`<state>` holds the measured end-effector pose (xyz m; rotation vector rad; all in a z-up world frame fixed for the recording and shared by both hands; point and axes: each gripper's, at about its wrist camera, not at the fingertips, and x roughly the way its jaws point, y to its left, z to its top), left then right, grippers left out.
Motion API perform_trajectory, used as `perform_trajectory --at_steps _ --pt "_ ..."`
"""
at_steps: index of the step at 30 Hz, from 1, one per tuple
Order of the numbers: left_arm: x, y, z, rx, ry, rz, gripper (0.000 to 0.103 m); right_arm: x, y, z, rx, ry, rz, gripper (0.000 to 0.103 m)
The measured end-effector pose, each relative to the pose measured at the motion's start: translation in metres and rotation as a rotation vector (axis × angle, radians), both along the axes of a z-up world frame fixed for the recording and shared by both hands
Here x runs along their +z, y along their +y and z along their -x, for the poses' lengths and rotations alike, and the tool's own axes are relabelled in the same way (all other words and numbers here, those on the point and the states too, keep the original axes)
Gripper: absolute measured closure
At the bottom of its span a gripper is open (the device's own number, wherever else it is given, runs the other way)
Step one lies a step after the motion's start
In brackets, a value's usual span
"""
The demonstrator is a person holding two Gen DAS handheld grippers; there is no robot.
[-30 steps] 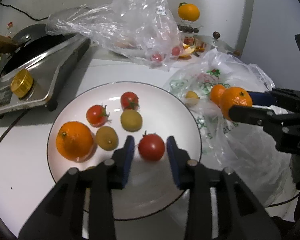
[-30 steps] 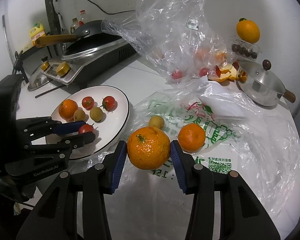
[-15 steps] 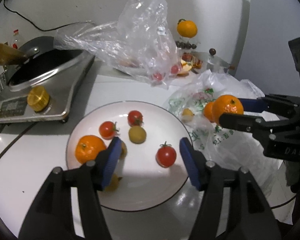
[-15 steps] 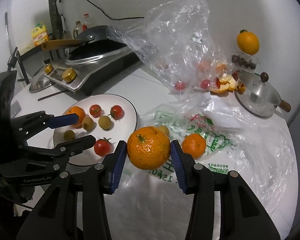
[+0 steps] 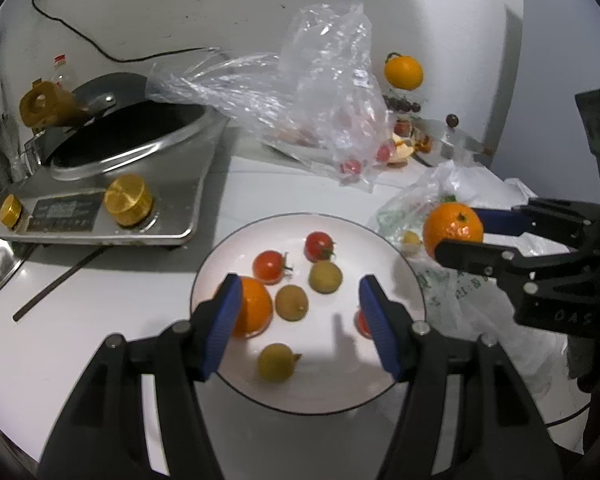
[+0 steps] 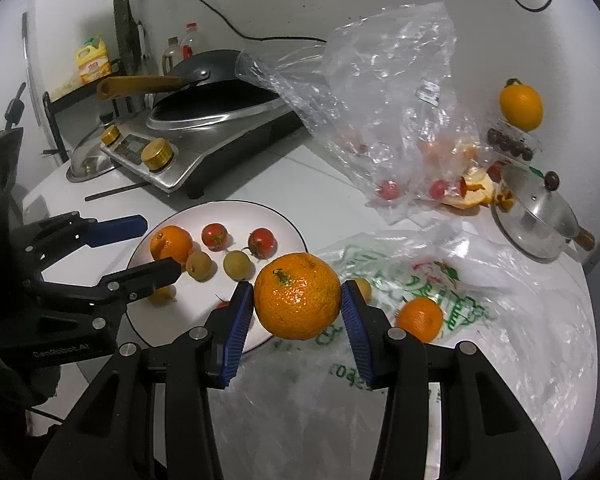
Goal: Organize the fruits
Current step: 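Lower the orange onto the plate and open the right tool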
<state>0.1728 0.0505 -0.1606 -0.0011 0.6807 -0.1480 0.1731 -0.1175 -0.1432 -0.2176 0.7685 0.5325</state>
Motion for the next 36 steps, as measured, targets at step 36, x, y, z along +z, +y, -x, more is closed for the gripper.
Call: perform_trajectory --at_steps 36 --pt "-0.014 0.038 -0.010 0.071 0.018 0.024 0.041 -0.043 0.049 -0.044 0.029 0.105 0.051 0.055"
